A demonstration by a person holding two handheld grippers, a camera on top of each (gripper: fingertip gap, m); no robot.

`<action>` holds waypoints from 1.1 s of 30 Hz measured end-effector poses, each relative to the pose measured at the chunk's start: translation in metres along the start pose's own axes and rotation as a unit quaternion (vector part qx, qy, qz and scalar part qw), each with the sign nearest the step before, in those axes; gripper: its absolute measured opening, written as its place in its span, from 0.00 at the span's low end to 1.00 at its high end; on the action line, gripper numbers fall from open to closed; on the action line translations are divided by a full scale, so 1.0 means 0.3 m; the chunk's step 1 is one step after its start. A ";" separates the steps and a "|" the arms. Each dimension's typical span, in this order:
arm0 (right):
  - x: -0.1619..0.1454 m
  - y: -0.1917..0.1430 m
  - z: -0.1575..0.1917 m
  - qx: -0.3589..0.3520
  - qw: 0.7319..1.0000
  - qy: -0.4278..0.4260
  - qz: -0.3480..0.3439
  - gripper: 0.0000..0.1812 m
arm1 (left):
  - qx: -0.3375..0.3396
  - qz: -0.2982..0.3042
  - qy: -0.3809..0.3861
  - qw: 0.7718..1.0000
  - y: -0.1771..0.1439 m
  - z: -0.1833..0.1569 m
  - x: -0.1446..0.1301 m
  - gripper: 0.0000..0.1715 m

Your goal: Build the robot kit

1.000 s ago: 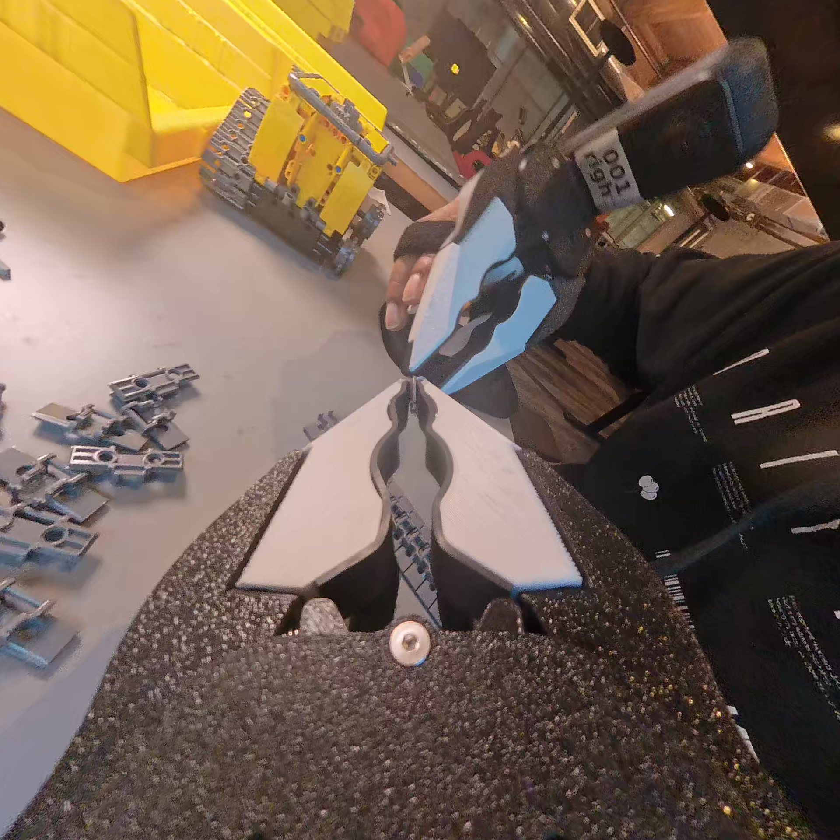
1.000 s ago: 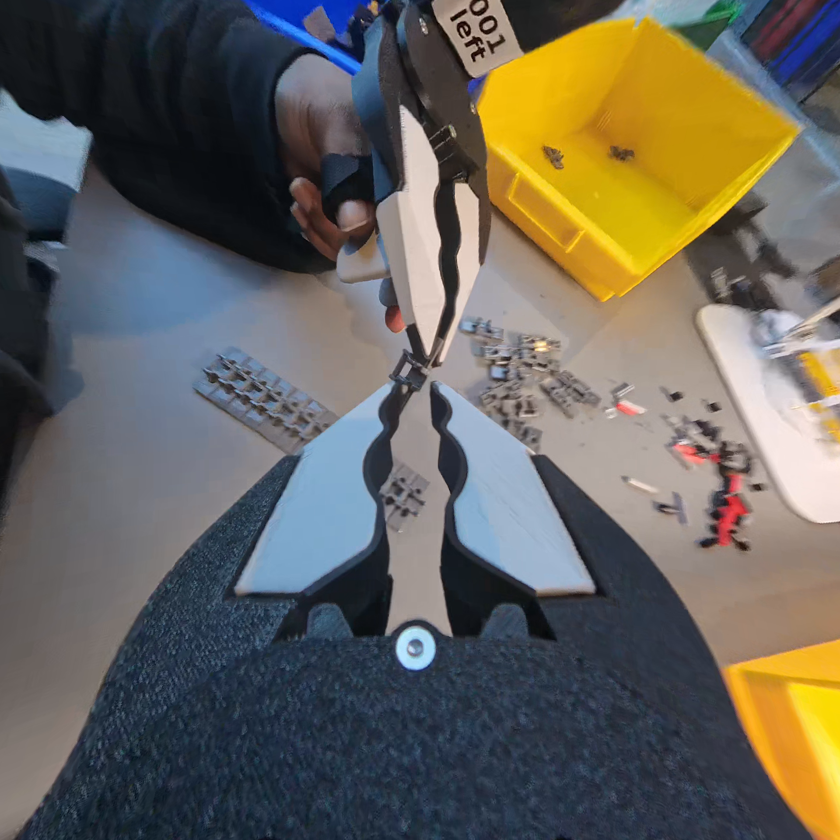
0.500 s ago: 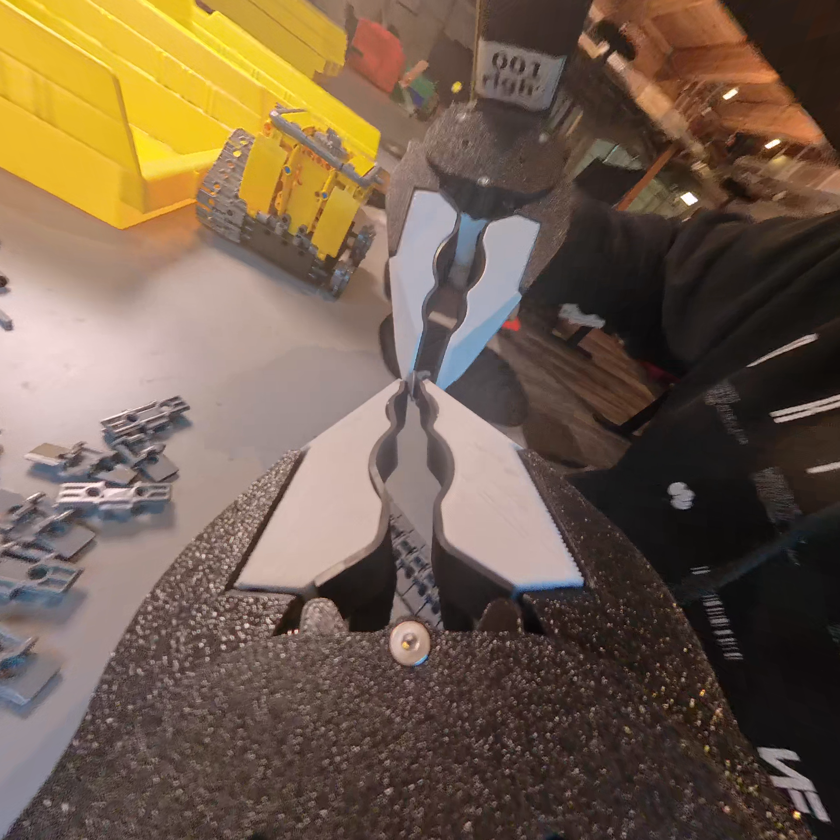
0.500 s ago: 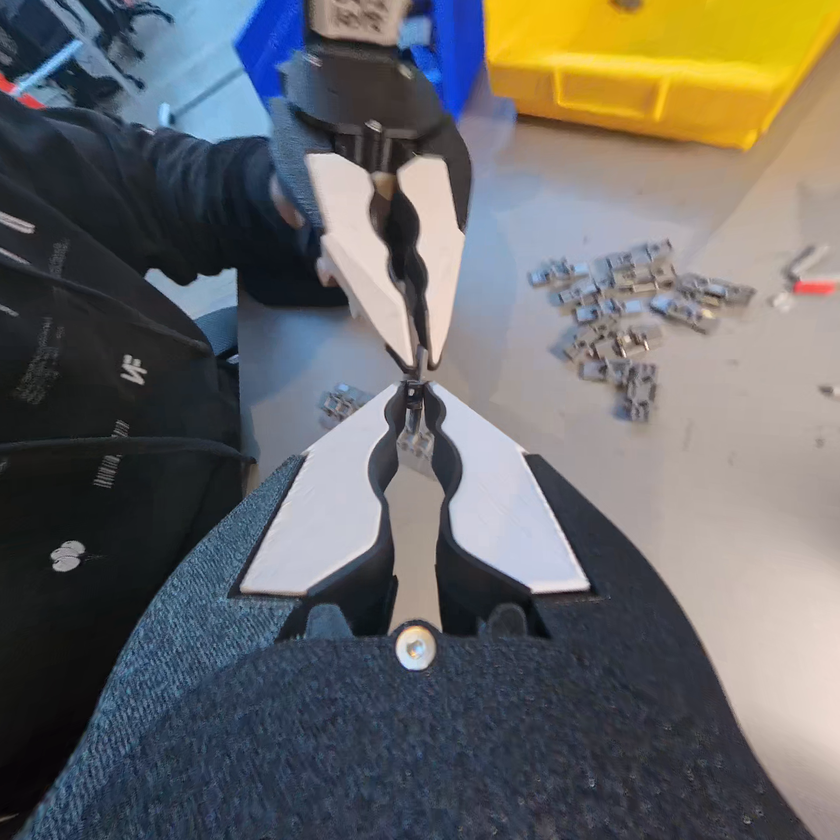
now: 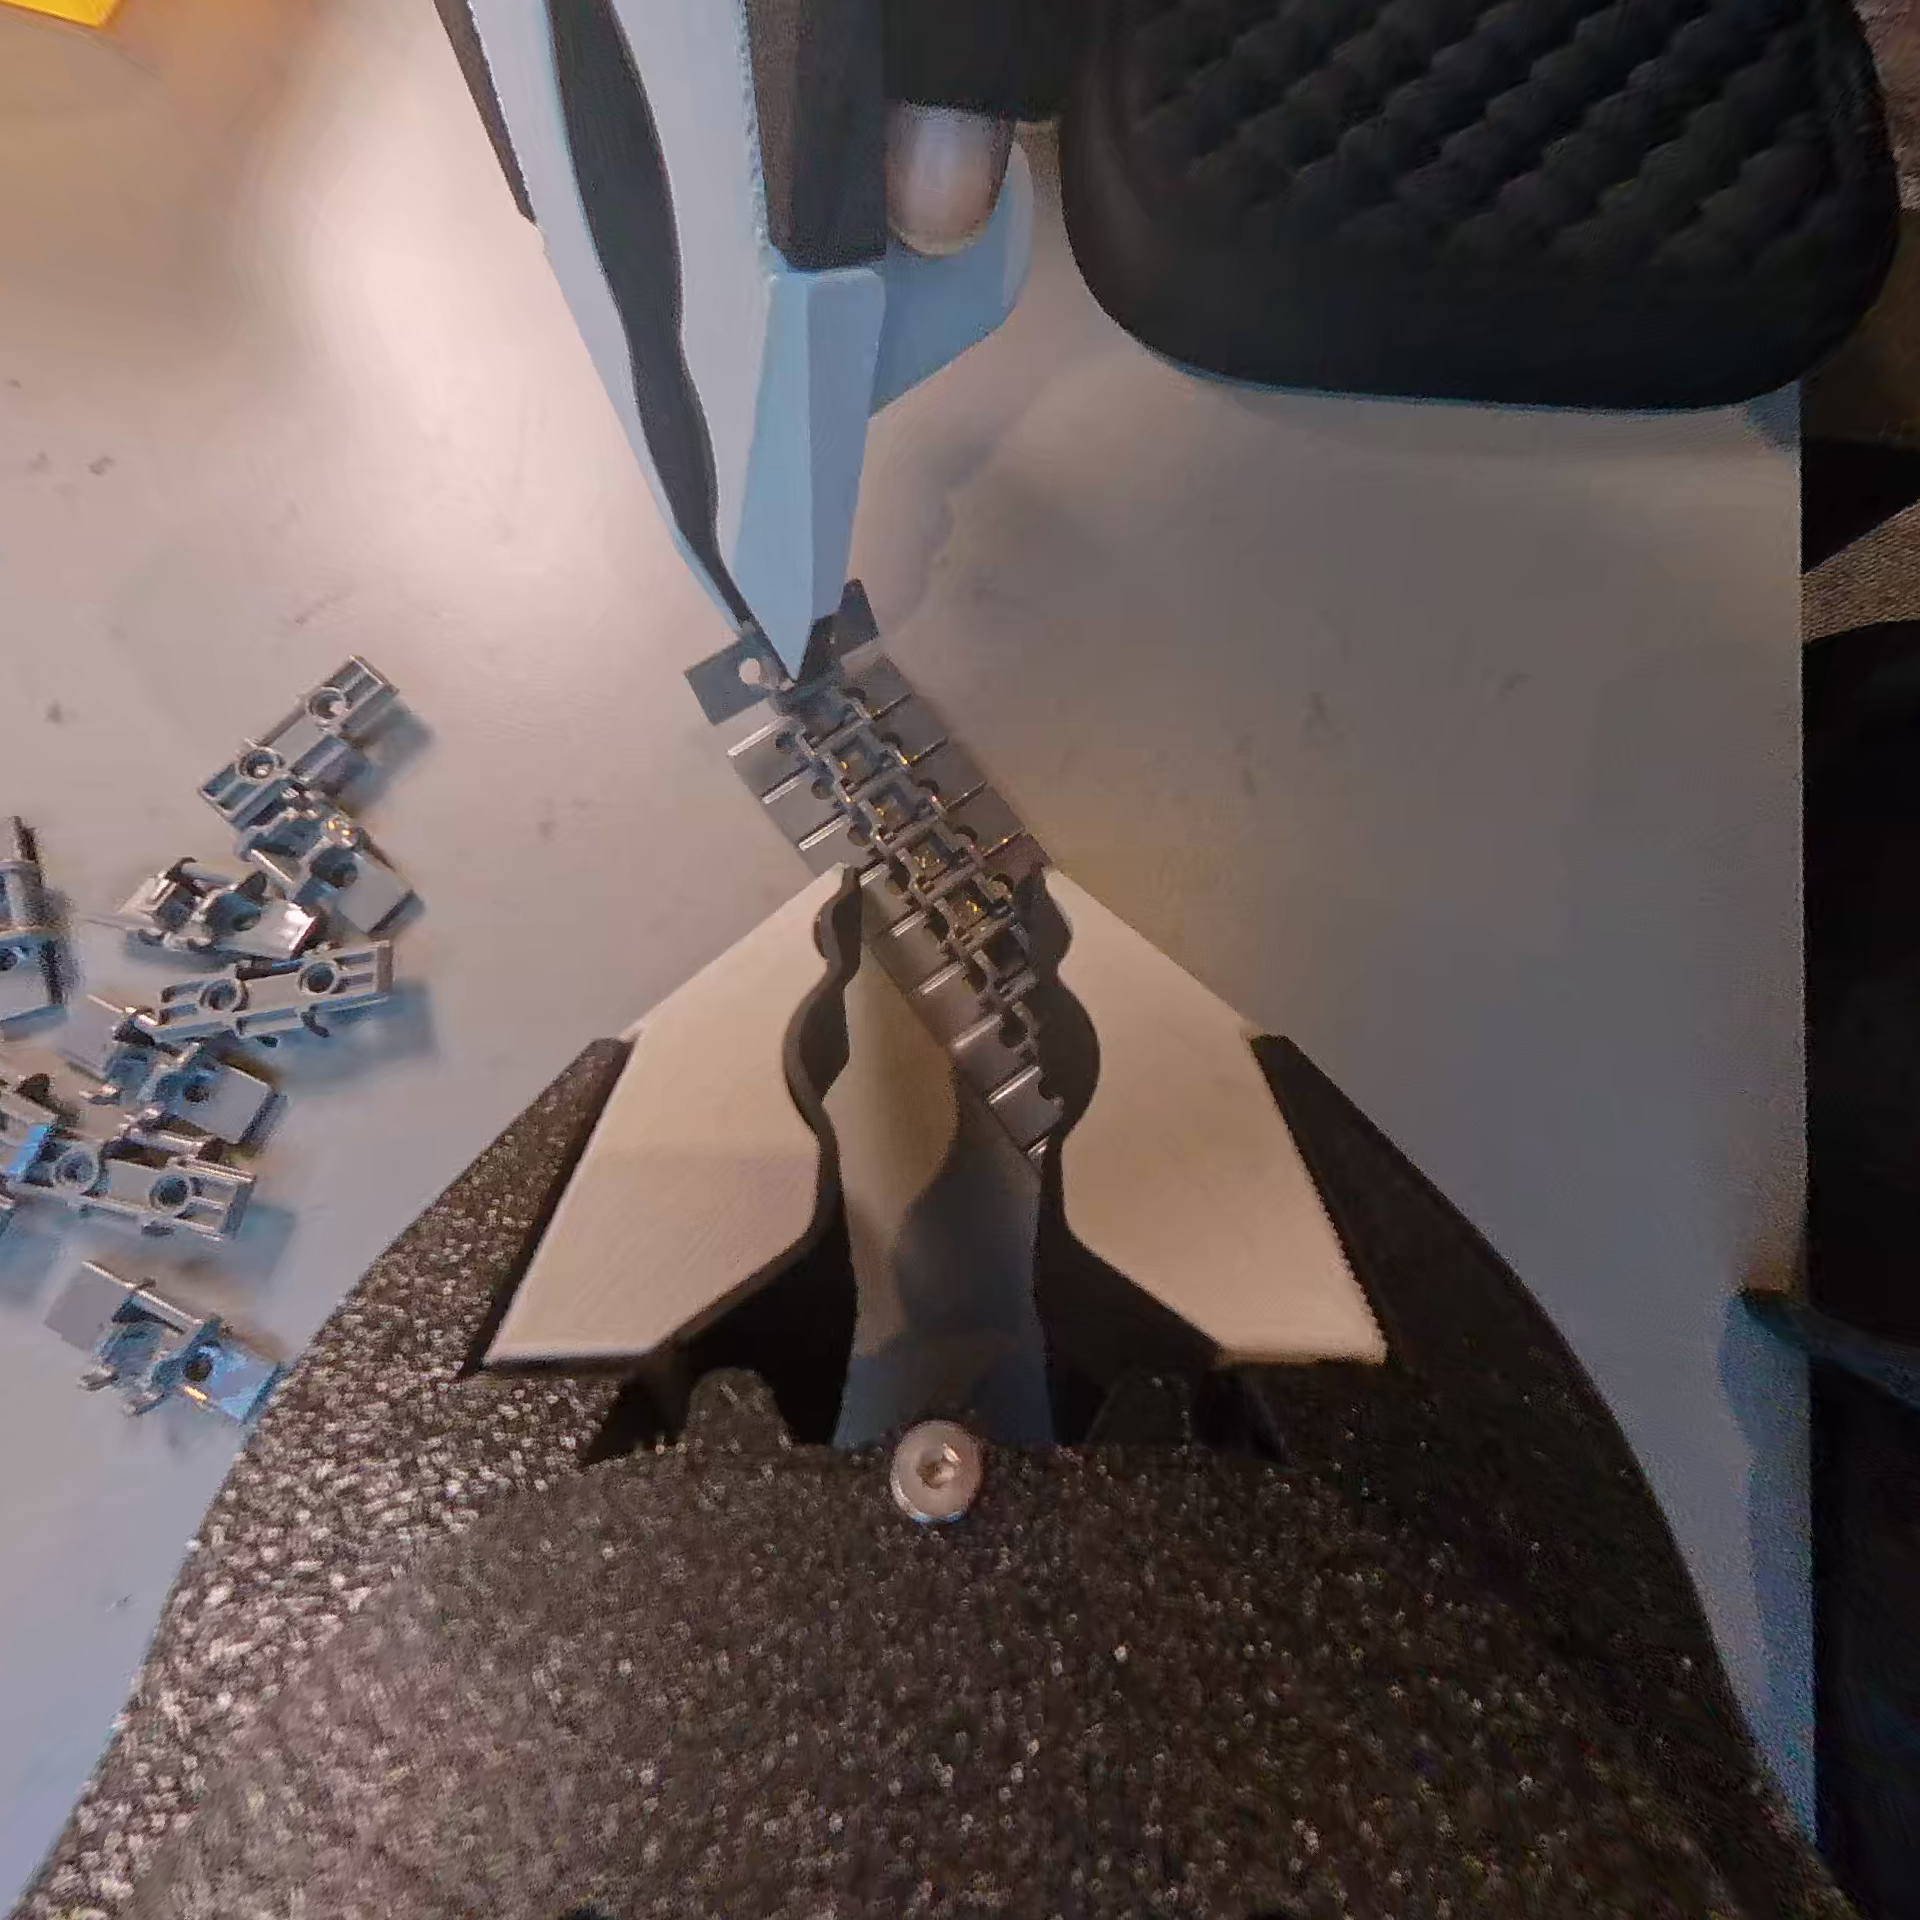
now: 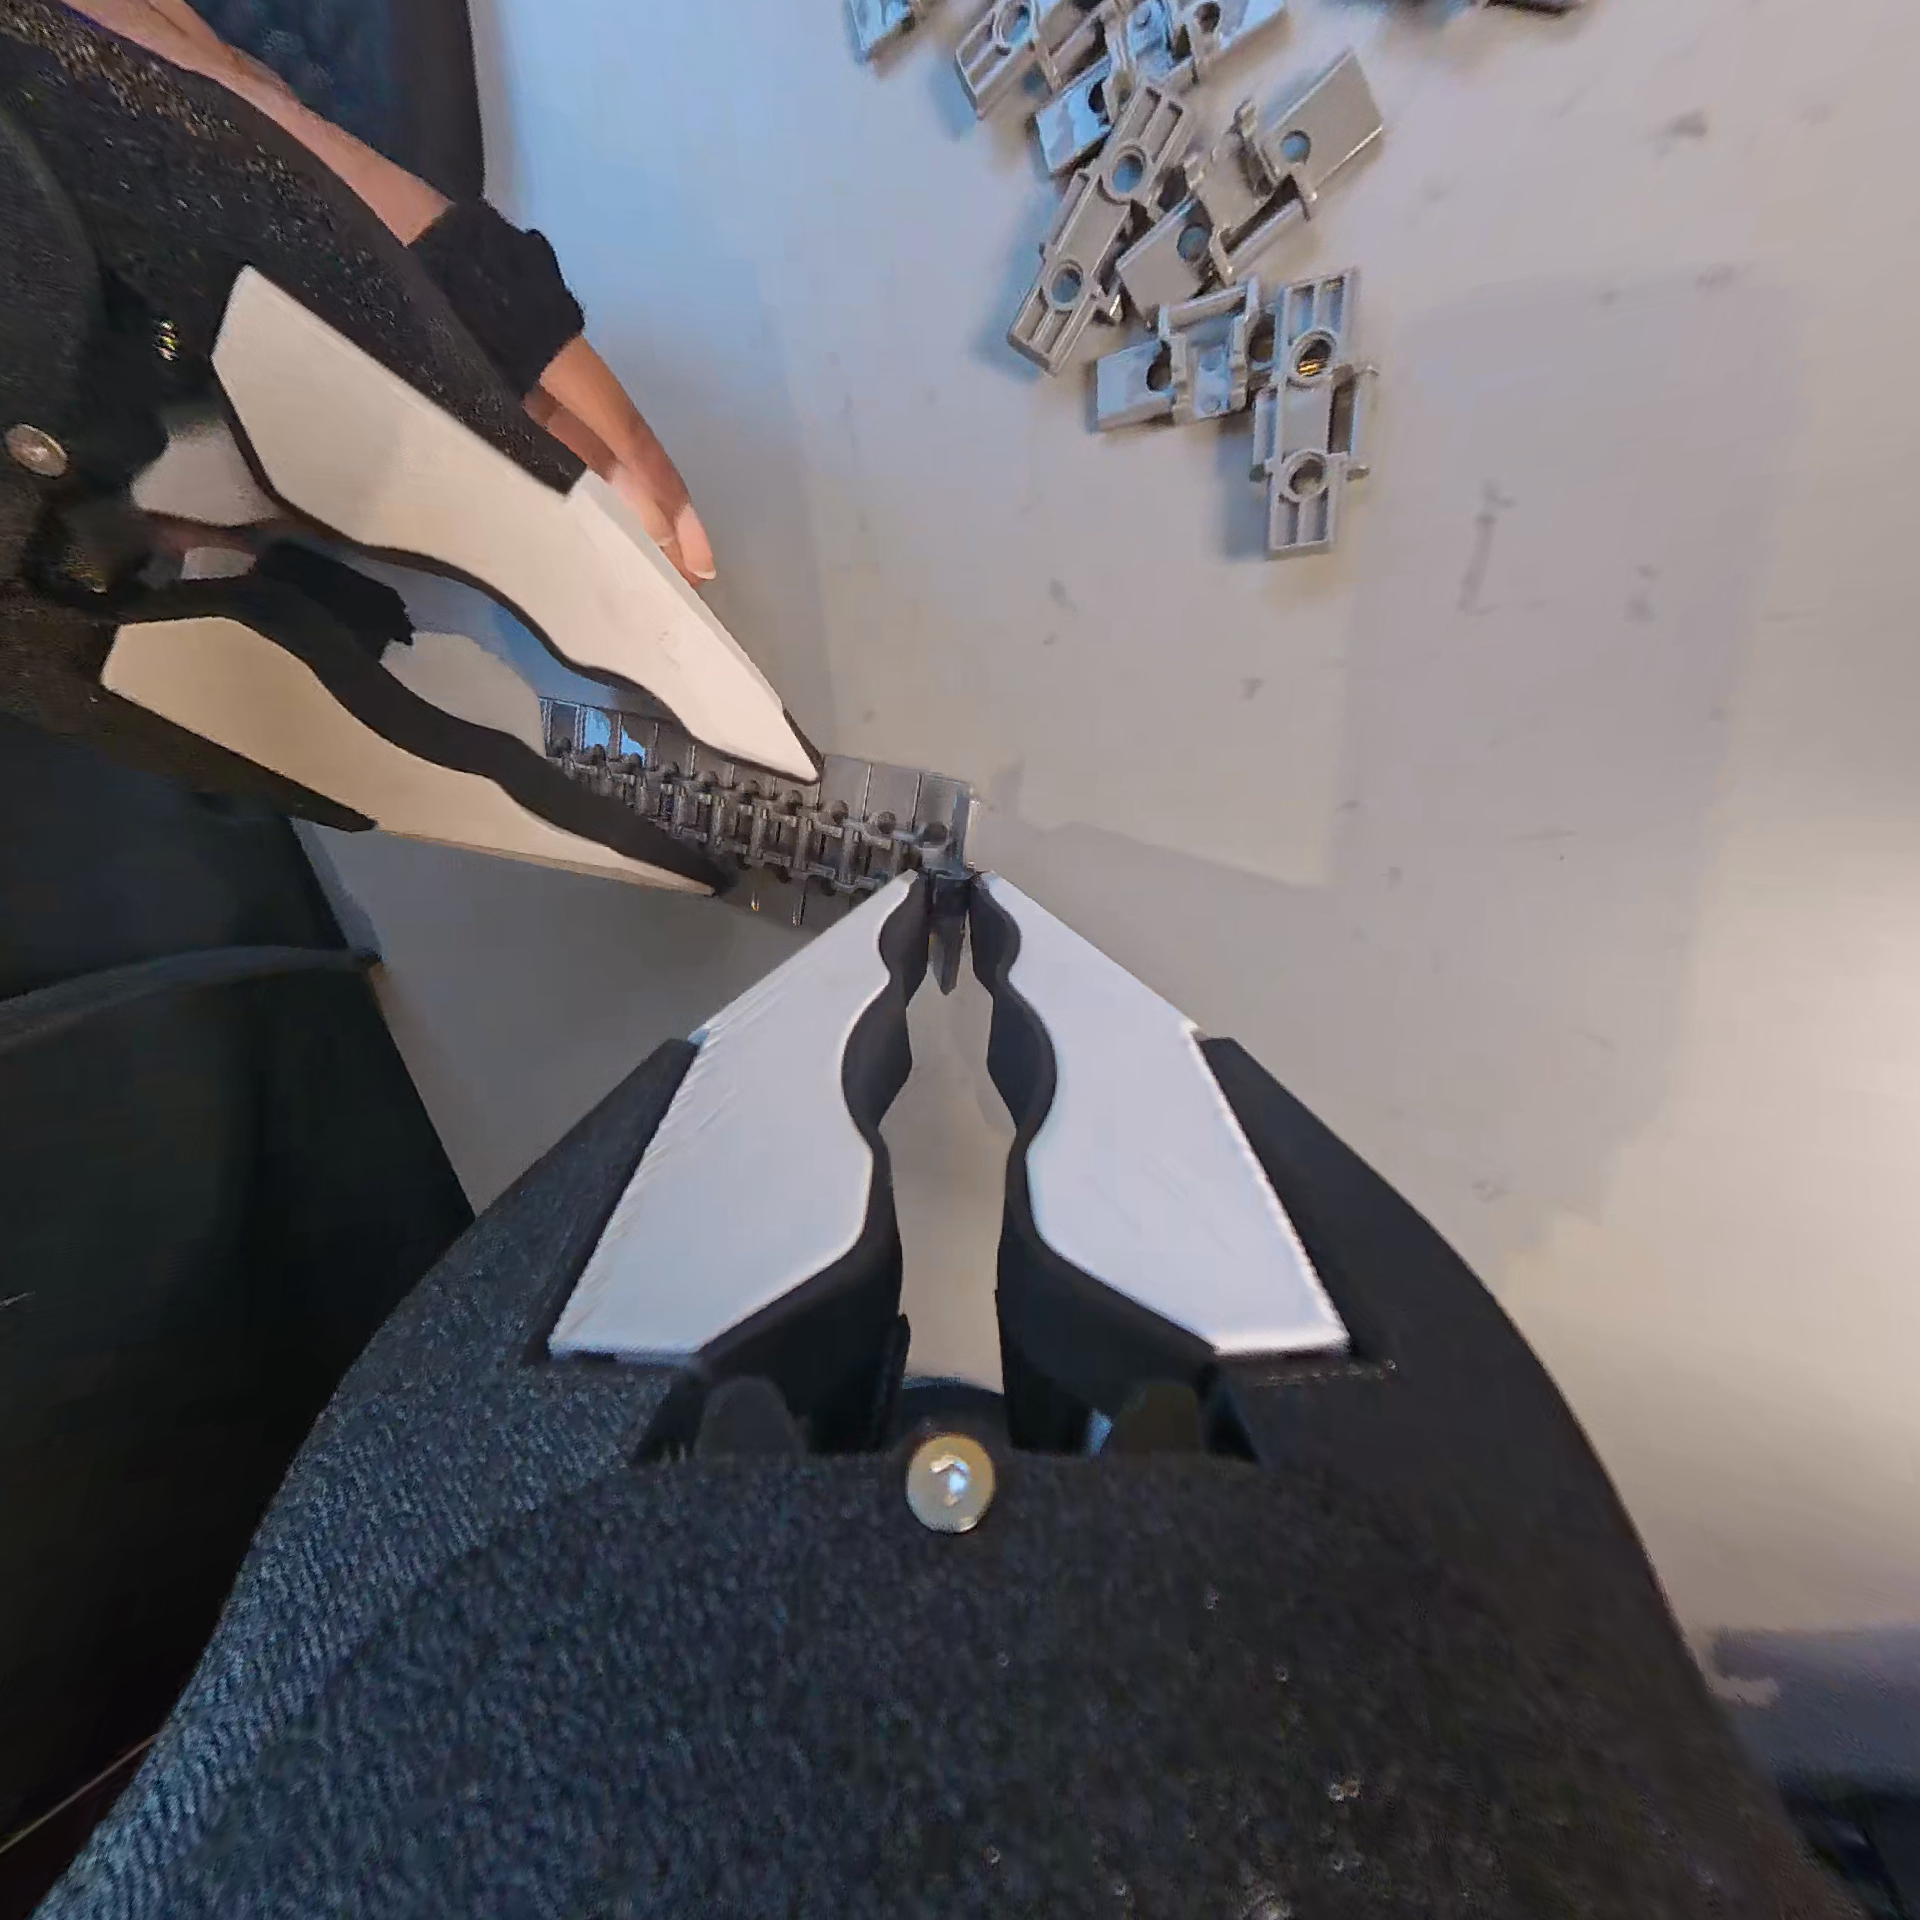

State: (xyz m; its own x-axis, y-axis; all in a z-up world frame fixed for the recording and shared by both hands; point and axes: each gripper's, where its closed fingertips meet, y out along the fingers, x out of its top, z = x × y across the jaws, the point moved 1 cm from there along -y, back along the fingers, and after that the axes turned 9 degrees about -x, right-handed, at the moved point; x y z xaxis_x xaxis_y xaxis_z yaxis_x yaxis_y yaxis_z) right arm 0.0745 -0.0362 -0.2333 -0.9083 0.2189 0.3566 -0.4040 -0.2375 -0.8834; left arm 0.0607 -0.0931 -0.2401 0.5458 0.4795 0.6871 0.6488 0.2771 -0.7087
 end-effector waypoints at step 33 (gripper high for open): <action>0.045 -0.048 -0.041 -0.001 0.999 -0.007 -0.037 0.17 | 0.003 0.003 0.007 1.000 -0.004 -0.002 -0.007 0.16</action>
State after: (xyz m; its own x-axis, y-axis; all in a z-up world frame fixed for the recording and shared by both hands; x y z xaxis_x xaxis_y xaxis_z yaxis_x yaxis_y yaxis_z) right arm 0.0695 -0.0181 -0.2195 -0.8777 0.2225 0.4245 -0.4694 -0.2201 -0.8551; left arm 0.0591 -0.0950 -0.2406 0.5576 0.4692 0.6848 0.6420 0.2792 -0.7140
